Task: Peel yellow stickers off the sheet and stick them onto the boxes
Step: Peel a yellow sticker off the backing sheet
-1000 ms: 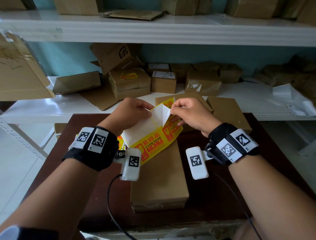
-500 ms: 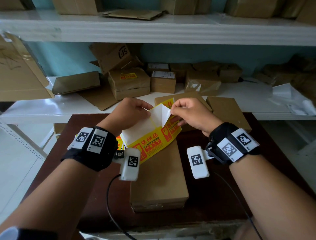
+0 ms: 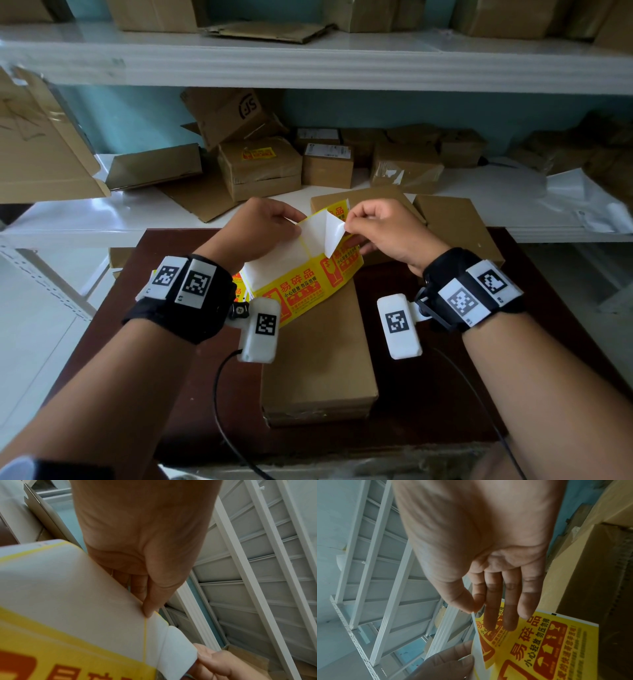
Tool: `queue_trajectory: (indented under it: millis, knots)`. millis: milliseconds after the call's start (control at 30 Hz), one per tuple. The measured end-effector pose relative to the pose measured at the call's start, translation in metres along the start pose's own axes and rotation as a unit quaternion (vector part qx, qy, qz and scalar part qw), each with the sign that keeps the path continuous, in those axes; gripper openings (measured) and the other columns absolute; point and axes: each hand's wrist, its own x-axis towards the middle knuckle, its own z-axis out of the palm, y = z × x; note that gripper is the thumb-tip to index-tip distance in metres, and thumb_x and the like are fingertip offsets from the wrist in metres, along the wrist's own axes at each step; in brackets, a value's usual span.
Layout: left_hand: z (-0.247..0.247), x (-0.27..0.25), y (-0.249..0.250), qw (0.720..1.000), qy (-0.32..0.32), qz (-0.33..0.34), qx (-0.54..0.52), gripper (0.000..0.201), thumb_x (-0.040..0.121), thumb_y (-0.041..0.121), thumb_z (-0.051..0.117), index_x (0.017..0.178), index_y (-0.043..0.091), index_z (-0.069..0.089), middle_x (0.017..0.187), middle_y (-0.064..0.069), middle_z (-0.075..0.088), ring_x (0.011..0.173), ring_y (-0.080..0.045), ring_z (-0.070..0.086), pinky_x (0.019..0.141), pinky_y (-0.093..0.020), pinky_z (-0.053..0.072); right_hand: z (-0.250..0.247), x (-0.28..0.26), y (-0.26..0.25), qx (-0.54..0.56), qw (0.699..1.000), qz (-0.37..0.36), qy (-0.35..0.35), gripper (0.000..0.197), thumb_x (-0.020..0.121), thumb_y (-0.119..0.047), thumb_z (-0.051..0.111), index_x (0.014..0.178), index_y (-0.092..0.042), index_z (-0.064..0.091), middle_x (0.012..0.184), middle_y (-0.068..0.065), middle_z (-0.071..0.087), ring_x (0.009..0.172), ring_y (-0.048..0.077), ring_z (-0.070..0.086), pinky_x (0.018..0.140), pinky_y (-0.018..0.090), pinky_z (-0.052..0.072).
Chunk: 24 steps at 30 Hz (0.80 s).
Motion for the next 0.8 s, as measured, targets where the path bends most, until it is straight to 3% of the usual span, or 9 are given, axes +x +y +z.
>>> queue_trajectory:
  millis: [200,400,533,700,800]
  knots:
    - [0.0002,0.0003,0.0001,1.0,0.002,-0.004,0.002,0.021,0.09,0.008,0.068,0.085,0.028,0.07,0.075,0.0,0.072,0.048,0.002,0.061,0.05,-0.011,0.049,-0.0007,0.0017,0.0021,0.0,1.0,-0.005,-0.002,0.013,0.094,-0.014,0.06,0.082,-0.014,0.065,0.106,0.016,0.072,0.091,0.021,0.07,0.076,0.04,0.059]
    - [-0.0009,0.0013,-0.0016,1.0,0.003,-0.012,0.007,0.014,0.091,0.009,0.068,0.093,0.023,0.072,0.077,-0.001,0.072,0.058,-0.008,0.062,0.054,-0.014,0.049,-0.0018,0.0027,0.0046,0.003,1.0,-0.006,-0.001,0.014,0.094,-0.014,0.061,0.081,-0.015,0.065,0.104,0.015,0.073,0.089,0.021,0.071,0.075,0.037,0.058]
    - [-0.0022,0.0008,-0.0015,1.0,0.005,-0.012,0.01,0.014,0.091,0.009,0.069,0.095,0.022,0.071,0.079,-0.003,0.072,0.06,-0.009,0.062,0.052,-0.011,0.049,-0.0022,0.0034,0.0058,0.005,1.0,-0.006,-0.004,0.013,0.094,-0.014,0.06,0.081,-0.014,0.065,0.104,0.014,0.073,0.088,0.019,0.071,0.075,0.037,0.058]
    - [-0.002,0.0011,-0.0031,1.0,0.002,-0.01,0.007,0.015,0.091,0.009,0.069,0.092,0.024,0.071,0.086,-0.009,0.074,0.065,-0.015,0.064,0.064,-0.023,0.051,-0.0026,0.0037,0.0069,0.006,1.0,-0.005,-0.003,0.014,0.094,-0.014,0.06,0.08,-0.015,0.065,0.103,0.013,0.073,0.09,0.021,0.071,0.077,0.039,0.059]
    - [-0.0023,0.0015,-0.0042,1.0,0.003,-0.01,0.009,0.017,0.091,0.008,0.069,0.09,0.025,0.071,0.086,-0.009,0.073,0.064,-0.014,0.063,0.062,-0.02,0.051,-0.003,0.0031,0.0071,0.007,1.0,-0.004,-0.001,0.014,0.094,-0.014,0.061,0.081,-0.016,0.065,0.102,0.012,0.073,0.092,0.023,0.071,0.077,0.039,0.059]
